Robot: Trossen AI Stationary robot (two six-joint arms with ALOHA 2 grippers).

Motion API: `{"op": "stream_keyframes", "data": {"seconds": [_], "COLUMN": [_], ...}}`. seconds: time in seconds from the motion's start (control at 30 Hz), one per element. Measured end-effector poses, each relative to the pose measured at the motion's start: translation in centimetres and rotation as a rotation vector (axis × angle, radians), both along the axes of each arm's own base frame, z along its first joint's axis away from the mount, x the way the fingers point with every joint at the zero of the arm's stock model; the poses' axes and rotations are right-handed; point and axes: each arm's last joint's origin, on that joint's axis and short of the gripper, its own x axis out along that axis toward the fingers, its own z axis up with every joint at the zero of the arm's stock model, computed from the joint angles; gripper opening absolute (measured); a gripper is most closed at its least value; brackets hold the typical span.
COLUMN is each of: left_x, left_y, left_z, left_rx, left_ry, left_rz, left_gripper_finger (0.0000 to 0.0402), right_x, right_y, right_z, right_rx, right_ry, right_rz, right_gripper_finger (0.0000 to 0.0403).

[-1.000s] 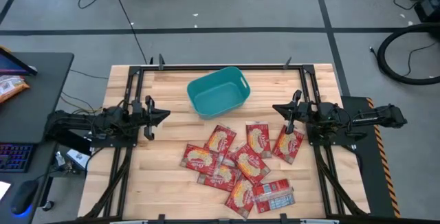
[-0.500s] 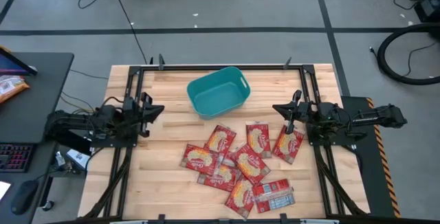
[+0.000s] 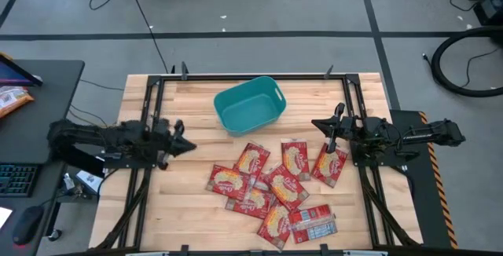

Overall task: Sort popcorn bags into baskets
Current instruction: Put the red popcorn bag into the green bin

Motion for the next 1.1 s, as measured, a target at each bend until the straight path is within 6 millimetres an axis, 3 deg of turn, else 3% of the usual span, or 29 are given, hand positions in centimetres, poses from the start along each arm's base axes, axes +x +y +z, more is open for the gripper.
{"op": "stream_keyframes", "data": {"seconds": [0.23,0.53,0.8,1.1], "left_x": [1.9,2.8,5.5,9.3], "left_y": [-2.0,-4.6,-6.9,-10.7], "left_z": [-1.8,-5.1,-4.1,-3.9], "left_rx": [0.076,0.116,0.293,0.493], "left_ry": [0.205,0.463,0.676,0.768], "left_rz": [-0.048,-0.002,0.032,-0.001], "left_gripper_finger": [0.0025,0.0025,0.0039,0.0122], "right_x": [0.0,0.0,0.0,0.0], "right_y": [0.0,0.0,0.0,0.0], "right_z": [0.0,0.0,0.0,0.0], "right_rx": [0.0,0.0,0.0,0.0], "right_ry": [0.0,0.0,0.0,0.0], "right_rz": [0.0,0.0,0.0,0.0], "right_gripper_finger": [0.002,0.002,0.002,0.002]}}
